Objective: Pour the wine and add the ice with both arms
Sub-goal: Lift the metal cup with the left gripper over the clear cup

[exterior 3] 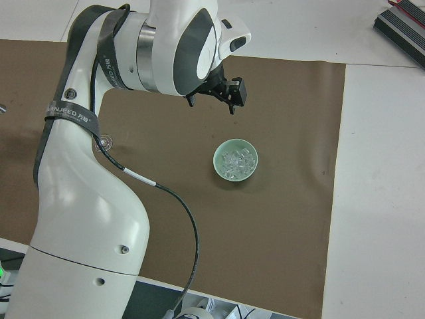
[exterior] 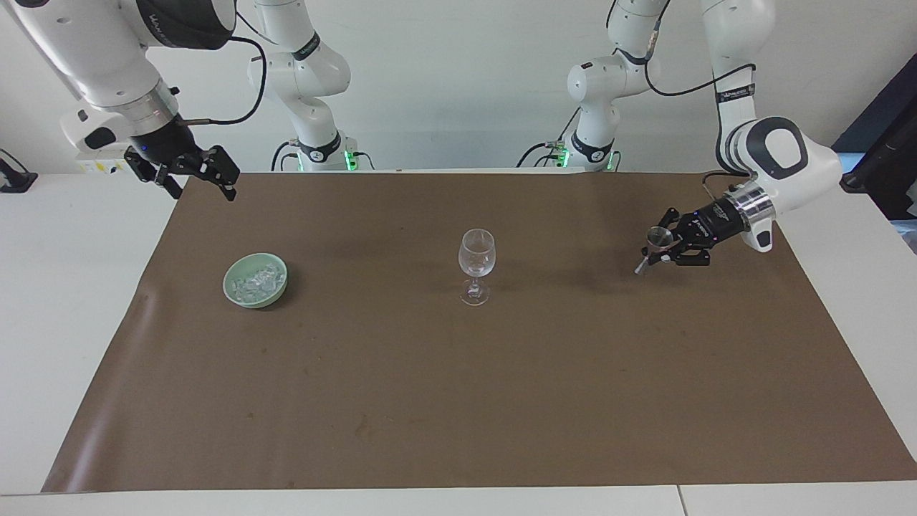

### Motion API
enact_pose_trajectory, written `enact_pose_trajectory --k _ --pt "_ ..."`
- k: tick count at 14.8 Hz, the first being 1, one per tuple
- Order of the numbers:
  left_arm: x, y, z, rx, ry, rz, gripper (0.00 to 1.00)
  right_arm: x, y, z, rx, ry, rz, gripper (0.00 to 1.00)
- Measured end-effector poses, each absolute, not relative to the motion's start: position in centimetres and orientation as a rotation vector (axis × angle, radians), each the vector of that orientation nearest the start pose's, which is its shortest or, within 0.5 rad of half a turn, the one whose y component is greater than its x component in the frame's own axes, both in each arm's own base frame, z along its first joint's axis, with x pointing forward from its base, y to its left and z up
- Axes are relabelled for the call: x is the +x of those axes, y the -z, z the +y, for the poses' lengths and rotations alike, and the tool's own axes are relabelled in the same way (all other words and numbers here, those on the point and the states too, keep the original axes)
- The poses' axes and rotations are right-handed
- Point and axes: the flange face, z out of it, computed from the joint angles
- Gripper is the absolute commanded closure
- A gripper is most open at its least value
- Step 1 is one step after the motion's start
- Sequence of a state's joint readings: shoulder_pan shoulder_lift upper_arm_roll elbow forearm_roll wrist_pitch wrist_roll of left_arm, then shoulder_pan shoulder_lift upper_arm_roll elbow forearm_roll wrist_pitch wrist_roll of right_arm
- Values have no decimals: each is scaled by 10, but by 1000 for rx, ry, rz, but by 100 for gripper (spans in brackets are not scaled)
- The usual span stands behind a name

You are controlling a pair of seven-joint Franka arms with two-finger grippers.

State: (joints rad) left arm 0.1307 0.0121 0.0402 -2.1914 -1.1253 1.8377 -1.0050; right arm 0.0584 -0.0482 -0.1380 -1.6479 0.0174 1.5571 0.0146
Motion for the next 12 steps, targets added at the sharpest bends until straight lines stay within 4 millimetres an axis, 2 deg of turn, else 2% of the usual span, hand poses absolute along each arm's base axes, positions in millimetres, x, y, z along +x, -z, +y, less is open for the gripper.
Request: enact_pose_trajectory --k 7,9,12 --pt "521 -418 -118 1504 823 1773 100 535 -613 -43 -3112 -66 146 0" --pt "517 -425 -146 1498 810 1799 100 535 -613 -43 -3112 -66 146 0" --pt "513 -436 -177 1489 800 1818 100 535 -613 -43 -3112 -66 146 0"
